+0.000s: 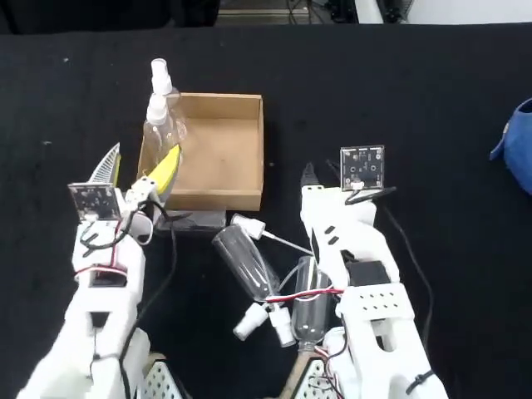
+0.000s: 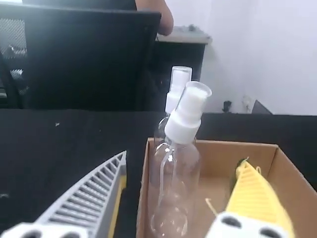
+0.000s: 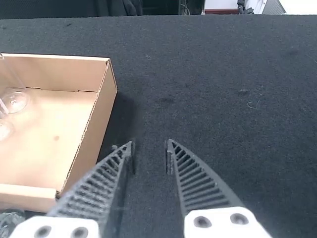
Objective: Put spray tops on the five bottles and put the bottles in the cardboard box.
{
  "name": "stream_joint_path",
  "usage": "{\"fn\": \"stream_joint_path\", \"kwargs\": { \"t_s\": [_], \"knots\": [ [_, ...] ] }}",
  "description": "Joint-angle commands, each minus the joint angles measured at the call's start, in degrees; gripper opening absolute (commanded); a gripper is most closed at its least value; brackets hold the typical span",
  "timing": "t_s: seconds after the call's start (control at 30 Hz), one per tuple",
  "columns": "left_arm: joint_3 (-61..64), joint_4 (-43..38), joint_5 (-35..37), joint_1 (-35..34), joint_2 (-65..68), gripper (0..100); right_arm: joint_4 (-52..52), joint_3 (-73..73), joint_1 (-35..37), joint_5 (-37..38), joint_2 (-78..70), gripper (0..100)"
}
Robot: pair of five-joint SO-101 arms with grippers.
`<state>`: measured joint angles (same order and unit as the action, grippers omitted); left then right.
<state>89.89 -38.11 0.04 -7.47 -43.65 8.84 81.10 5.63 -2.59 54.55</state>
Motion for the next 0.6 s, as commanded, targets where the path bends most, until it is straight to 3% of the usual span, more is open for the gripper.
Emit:
{"fn": "stream_joint_path", "kwargs": {
  "t_s": [0.0, 0.13, 0.2, 0.27, 0.37, 0.43, 0.57],
  "knots": [
    [-1.36, 23.03, 0.18, -2.77, -17.58, 20, -1.58, -0.40, -1.41, 0.53, 1.63, 8.2],
    [-1.89, 44.04, 0.00, -3.91, -30.42, 20, -1.67, -0.40, -1.41, 0.53, 1.36, 8.2],
    [0.57, 50.73, -0.09, -5.05, -36.22, 21, -1.67, -0.40, -1.41, 0.53, 1.36, 8.2],
    [3.82, 55.03, -0.62, -8.66, -42.02, 21, -1.67, -0.40, -1.41, 0.53, 1.27, 8.2],
    [7.34, 58.37, -7.82, -14.20, -51.25, 20, -1.67, -0.40, -1.41, 0.53, 1.27, 8.2],
    [7.69, 60.40, -10.55, -13.67, -56.79, 20, -1.49, -0.31, -1.41, 0.53, 1.27, 8.2],
    [3.74, 72.35, -10.46, -10.07, -60.92, 20, -1.41, -0.31, -1.41, 0.53, 1.27, 8.2]
  ]
}}
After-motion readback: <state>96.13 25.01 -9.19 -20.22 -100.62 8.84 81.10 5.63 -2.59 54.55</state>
